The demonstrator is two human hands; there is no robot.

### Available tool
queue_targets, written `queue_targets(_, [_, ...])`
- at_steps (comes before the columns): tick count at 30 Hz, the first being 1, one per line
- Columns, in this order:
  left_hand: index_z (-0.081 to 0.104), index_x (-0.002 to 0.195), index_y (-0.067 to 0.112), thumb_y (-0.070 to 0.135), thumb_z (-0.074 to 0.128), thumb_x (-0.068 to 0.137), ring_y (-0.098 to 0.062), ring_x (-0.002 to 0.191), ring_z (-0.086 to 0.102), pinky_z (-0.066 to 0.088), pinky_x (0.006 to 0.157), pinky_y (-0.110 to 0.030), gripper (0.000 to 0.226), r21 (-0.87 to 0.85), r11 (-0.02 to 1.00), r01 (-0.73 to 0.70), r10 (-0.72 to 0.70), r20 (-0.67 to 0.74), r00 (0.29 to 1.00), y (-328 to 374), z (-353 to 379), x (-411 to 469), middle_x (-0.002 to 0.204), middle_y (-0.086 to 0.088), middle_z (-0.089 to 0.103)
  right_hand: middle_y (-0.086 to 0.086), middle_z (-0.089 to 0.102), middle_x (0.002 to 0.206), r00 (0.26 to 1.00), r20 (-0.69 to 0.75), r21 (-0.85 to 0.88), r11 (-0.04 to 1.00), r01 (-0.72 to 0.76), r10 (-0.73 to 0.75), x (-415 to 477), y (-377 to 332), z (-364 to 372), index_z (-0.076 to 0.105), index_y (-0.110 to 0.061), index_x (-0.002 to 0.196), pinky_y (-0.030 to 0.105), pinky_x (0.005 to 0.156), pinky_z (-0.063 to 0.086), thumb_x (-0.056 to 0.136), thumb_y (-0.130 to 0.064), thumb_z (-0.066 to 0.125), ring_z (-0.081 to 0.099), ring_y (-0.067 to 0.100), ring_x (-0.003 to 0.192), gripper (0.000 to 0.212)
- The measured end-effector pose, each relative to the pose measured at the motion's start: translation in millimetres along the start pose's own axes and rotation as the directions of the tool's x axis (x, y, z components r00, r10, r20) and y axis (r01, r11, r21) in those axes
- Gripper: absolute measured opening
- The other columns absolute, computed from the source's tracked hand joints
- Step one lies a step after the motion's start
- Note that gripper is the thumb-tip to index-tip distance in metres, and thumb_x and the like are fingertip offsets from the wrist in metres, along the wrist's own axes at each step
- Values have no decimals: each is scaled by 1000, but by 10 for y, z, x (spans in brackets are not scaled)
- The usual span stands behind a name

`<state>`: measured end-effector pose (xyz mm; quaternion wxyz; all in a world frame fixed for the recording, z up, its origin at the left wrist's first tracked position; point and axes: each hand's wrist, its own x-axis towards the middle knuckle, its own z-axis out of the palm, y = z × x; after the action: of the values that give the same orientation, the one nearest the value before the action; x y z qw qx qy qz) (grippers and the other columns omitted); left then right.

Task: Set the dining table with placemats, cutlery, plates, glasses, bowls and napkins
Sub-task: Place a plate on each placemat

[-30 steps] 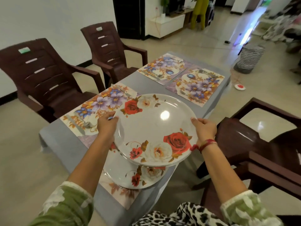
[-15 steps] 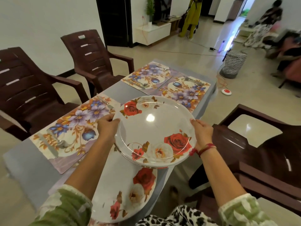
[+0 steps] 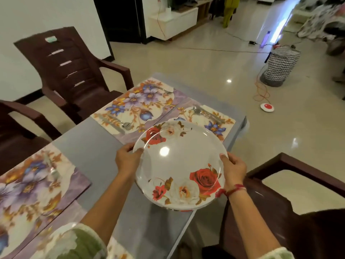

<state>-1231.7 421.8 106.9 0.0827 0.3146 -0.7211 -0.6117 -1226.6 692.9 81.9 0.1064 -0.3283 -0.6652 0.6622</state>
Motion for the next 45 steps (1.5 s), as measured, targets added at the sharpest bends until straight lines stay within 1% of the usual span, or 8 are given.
queue_targets(5, [69, 111, 13, 11, 68, 82, -22, 94, 63, 52, 87, -37, 29, 94, 995, -20, 15, 54, 998, 144, 865, 552, 104, -1, 68, 9, 67, 79, 999, -25, -28, 999, 20, -20, 886, -101, 135, 68, -21, 73, 33, 70, 54, 85, -11, 66, 62, 25, 77, 16])
queue_targets(11, [71, 109, 9, 5, 66, 82, -21, 93, 63, 50, 81, -30, 29, 181, 983, -32, 24, 43, 999, 148, 1384, 1019, 102, -2, 68, 17, 70, 88, 998, -52, -37, 999, -29, 27, 1451, 36, 311, 71, -21, 80, 45, 80, 57, 84, -12, 68, 65, 27, 81, 9])
queue_targets(15, [69, 113, 9, 6, 69, 82, -22, 96, 63, 50, 85, -33, 30, 192, 981, 2, -6, 23, 1000, -4, 1416, 1149, 107, -3, 68, 3, 70, 98, 999, -37, -33, 999, -41, 40, 1525, 148, 405, 71, -12, 109, 44, 86, 56, 84, -12, 68, 66, 24, 94, 25])
queue_targets(24, [67, 118, 12, 5, 64, 87, -17, 88, 59, 45, 78, -27, 32, 181, 983, -28, 29, -3, 1000, -117, 1456, 1095, 101, 2, 64, 8, 59, 106, 995, -104, -162, 987, -10, -7, 1528, 258, 500, 69, -15, 114, 39, 90, 54, 87, -17, 66, 61, 21, 93, 28])
queue_targets(30, [69, 111, 17, 6, 60, 87, -19, 91, 59, 49, 83, -33, 27, 192, 981, -7, 4, 13, 1000, -88, 1456, 1022, 96, 4, 64, 7, 53, 105, 991, -135, -144, 990, -8, -11, 1484, 192, 488, 68, -11, 114, 30, 85, 52, 88, -20, 66, 58, 22, 97, 28])
queue_targets(39, [66, 117, 13, 5, 58, 88, -20, 93, 57, 45, 80, -30, 32, 164, 986, -1, 2, -4, 1000, 12, 1431, 953, 103, 0, 64, 11, 63, 104, 991, -131, -90, 996, 28, -40, 1466, 81, 448, 70, -14, 103, 43, 86, 55, 85, -27, 68, 62, 22, 93, 23])
queue_targets(42, [68, 114, 14, 4, 58, 88, -22, 98, 59, 47, 82, -32, 29, 137, 990, -24, 23, 14, 1000, 139, 1383, 957, 105, 2, 64, 8, 66, 100, 996, -88, -21, 1000, -9, 7, 1473, -16, 390, 68, -18, 94, 44, 85, 56, 88, -18, 65, 63, 25, 94, 7])
queue_targets(45, [66, 111, 17, 7, 58, 91, -23, 97, 58, 47, 82, -34, 25, 123, 992, 7, -11, 33, 999, 352, 1290, 943, 105, 0, 63, 10, 66, 103, 996, -21, 87, 992, -89, 91, 1440, -211, 319, 66, -12, 100, 42, 83, 57, 90, -16, 62, 64, 26, 94, 12])
